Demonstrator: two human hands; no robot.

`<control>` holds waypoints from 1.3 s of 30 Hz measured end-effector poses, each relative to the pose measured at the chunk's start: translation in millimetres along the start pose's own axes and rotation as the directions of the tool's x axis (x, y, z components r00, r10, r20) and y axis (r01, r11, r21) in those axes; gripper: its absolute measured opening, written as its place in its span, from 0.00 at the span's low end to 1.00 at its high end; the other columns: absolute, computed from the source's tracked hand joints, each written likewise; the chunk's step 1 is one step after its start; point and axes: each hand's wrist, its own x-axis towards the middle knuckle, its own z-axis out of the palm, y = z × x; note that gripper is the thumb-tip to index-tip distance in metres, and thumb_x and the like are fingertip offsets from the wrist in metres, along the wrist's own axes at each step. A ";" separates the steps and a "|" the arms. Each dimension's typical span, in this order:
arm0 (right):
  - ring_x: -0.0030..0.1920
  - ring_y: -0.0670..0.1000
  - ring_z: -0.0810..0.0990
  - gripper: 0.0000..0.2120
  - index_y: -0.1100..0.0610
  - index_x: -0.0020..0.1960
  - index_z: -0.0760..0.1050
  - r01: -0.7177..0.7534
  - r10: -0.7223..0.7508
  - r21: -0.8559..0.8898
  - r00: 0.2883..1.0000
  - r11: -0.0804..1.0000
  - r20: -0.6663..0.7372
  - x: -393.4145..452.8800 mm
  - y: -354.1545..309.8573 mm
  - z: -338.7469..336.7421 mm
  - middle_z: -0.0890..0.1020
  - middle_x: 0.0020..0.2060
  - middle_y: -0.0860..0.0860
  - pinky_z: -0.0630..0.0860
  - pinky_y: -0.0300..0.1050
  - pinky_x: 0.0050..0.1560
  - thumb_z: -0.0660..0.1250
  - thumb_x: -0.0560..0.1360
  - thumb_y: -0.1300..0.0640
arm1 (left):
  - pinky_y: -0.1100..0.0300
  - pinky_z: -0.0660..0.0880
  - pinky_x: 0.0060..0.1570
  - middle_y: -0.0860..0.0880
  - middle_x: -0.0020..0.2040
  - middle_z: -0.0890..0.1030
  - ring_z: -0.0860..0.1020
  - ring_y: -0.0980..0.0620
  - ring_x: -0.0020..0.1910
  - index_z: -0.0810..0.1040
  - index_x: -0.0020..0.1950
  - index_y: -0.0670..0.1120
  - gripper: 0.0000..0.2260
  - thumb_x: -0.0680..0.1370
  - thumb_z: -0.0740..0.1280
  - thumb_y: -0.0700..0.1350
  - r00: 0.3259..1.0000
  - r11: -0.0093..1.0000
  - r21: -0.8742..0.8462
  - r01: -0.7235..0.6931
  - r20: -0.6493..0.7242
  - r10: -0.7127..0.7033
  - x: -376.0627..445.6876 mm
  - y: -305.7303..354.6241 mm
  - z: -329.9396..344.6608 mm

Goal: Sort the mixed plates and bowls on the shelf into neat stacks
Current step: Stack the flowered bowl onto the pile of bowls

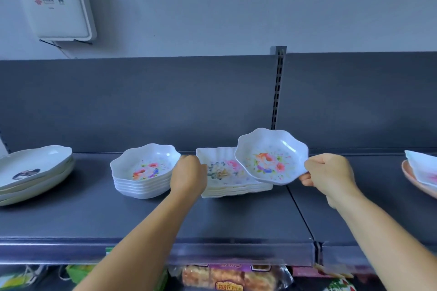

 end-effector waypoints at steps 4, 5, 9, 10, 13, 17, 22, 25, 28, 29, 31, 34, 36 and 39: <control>0.29 0.53 0.80 0.09 0.63 0.41 0.79 0.018 -0.018 0.017 0.999 1.000 0.035 -6.7 -12.6 20.6 0.83 0.31 0.56 0.76 0.45 0.38 0.59 0.72 0.66 | 0.53 0.64 0.29 0.50 0.30 0.60 0.58 0.52 0.27 0.57 0.28 0.45 0.20 0.81 0.56 0.42 0.987 0.987 -0.040 -0.157 -0.025 0.156 -10.7 -1.5 -14.4; 0.29 0.53 0.79 0.10 0.64 0.41 0.79 0.027 -0.028 0.023 0.998 0.999 0.050 -8.9 -17.0 27.4 0.83 0.31 0.56 0.77 0.46 0.40 0.59 0.72 0.66 | 0.56 0.59 0.26 0.49 0.29 0.61 0.57 0.52 0.27 0.56 0.29 0.45 0.20 0.81 0.56 0.43 0.981 0.978 -0.077 -0.191 -0.029 0.190 -13.8 -2.8 -18.9; 0.28 0.52 0.78 0.10 0.64 0.41 0.80 0.072 -0.077 0.044 0.989 0.996 0.128 -21.6 -38.0 59.3 0.83 0.29 0.57 0.77 0.47 0.41 0.59 0.71 0.66 | 0.63 0.55 0.23 0.51 0.25 0.60 0.58 0.52 0.26 0.57 0.30 0.46 0.20 0.80 0.57 0.47 0.976 0.960 -0.181 -0.213 -0.076 0.202 -23.1 -16.1 -40.8; 0.28 0.52 0.78 0.10 0.64 0.41 0.80 0.080 -0.086 0.046 0.985 0.996 0.149 -25.3 -43.8 67.6 0.83 0.29 0.56 0.77 0.46 0.41 0.59 0.71 0.66 | 0.63 0.56 0.21 0.52 0.24 0.61 0.58 0.53 0.25 0.58 0.30 0.46 0.20 0.80 0.59 0.47 0.979 0.965 -0.174 -0.195 -0.095 0.181 -22.6 -22.8 -46.5; 0.27 0.51 0.78 0.11 0.63 0.43 0.80 0.106 -0.120 0.070 0.968 0.992 0.221 -34.9 -58.4 97.0 0.83 0.29 0.56 0.79 0.48 0.41 0.59 0.72 0.66 | 0.62 0.54 0.24 0.51 0.24 0.60 0.58 0.52 0.25 0.58 0.29 0.46 0.20 0.79 0.60 0.44 0.987 0.977 -0.186 -0.101 -0.140 0.075 -16.4 -47.7 -64.5; 0.29 0.51 0.76 0.11 0.72 0.46 0.76 0.150 -0.181 0.117 0.928 0.982 0.325 -48.0 -73.9 141.7 0.80 0.30 0.56 0.75 0.46 0.38 0.59 0.72 0.66 | 0.61 0.54 0.26 0.51 0.25 0.60 0.57 0.51 0.27 0.57 0.30 0.45 0.17 0.77 0.60 0.41 0.978 0.979 -0.202 -0.002 -0.206 -0.041 -9.6 -83.6 -87.3; 0.28 0.52 0.69 0.16 0.54 0.27 0.58 0.272 -0.277 0.070 0.873 0.960 0.402 -65.9 -89.1 186.9 0.70 0.25 0.52 0.62 0.42 0.36 0.59 0.68 0.66 | 0.60 0.54 0.26 0.50 0.27 0.59 0.57 0.50 0.29 0.55 0.31 0.45 0.17 0.76 0.60 0.43 0.968 0.983 -0.168 0.075 -0.225 -0.112 0.0 -121.2 -104.4; 0.35 0.51 0.61 0.16 0.53 0.30 0.53 0.348 -0.337 0.049 0.848 0.936 0.409 -70.6 -93.0 203.3 0.63 0.30 0.56 0.56 0.47 0.39 0.59 0.67 0.65 | 0.61 0.54 0.26 0.50 0.27 0.59 0.57 0.49 0.28 0.55 0.31 0.45 0.17 0.76 0.59 0.42 0.969 0.982 -0.164 0.097 -0.211 -0.131 8.1 -135.8 -105.8; 0.36 0.52 0.59 0.13 0.55 0.32 0.57 0.390 -0.350 -0.005 0.834 0.921 0.427 -70.5 -94.2 212.6 0.62 0.33 0.56 0.54 0.46 0.38 0.59 0.68 0.65 | 0.61 0.54 0.27 0.50 0.27 0.60 0.57 0.49 0.28 0.55 0.31 0.45 0.17 0.76 0.59 0.41 0.970 0.977 -0.186 0.109 -0.193 -0.145 15.1 -144.4 -103.0; 0.35 0.52 0.58 0.12 0.56 0.33 0.58 0.402 -0.350 -0.034 0.831 0.915 0.432 -69.9 -93.9 213.5 0.62 0.32 0.55 0.54 0.45 0.37 0.59 0.69 0.65 | 0.61 0.54 0.26 0.50 0.27 0.60 0.57 0.49 0.28 0.55 0.31 0.45 0.17 0.76 0.60 0.41 0.971 0.977 -0.184 0.112 -0.190 -0.147 16.3 -145.0 -102.1; 0.32 0.52 0.55 0.14 0.56 0.32 0.56 0.437 -0.353 -0.093 0.820 0.895 0.451 -68.4 -92.6 215.7 0.59 0.29 0.53 0.52 0.45 0.33 0.59 0.71 0.65 | 0.61 0.55 0.26 0.50 0.27 0.61 0.58 0.49 0.27 0.56 0.31 0.45 0.17 0.76 0.60 0.41 0.971 0.978 -0.172 0.119 -0.185 -0.151 18.9 -146.1 -101.7; 0.30 0.50 0.56 0.17 0.54 0.32 0.54 0.504 -0.357 -0.199 0.791 0.841 0.496 -69.2 -89.3 216.8 0.59 0.28 0.49 0.52 0.44 0.30 0.58 0.73 0.64 | 0.60 0.56 0.26 0.50 0.29 0.63 0.61 0.49 0.29 0.57 0.31 0.45 0.17 0.77 0.60 0.42 0.973 0.988 -0.081 0.132 -0.178 -0.145 20.5 -145.3 -102.7; 0.29 0.49 0.58 0.16 0.54 0.32 0.56 0.528 -0.347 -0.233 0.773 0.817 0.532 -70.9 -87.2 215.8 0.61 0.28 0.48 0.54 0.43 0.29 0.58 0.74 0.63 | 0.59 0.61 0.30 0.49 0.34 0.65 0.65 0.47 0.35 0.59 0.32 0.45 0.17 0.79 0.59 0.44 0.978 0.993 0.023 0.117 -0.174 -0.112 18.8 -143.2 -101.9; 0.30 0.48 0.62 0.14 0.53 0.34 0.59 0.520 -0.301 -0.244 0.749 0.818 0.590 -72.9 -85.5 211.0 0.65 0.31 0.47 0.58 0.41 0.29 0.58 0.76 0.60 | 0.56 0.66 0.40 0.47 0.44 0.68 0.70 0.44 0.44 0.69 0.41 0.41 0.12 0.81 0.57 0.47 0.982 0.989 0.114 0.096 -0.175 -0.075 14.6 -139.1 -101.4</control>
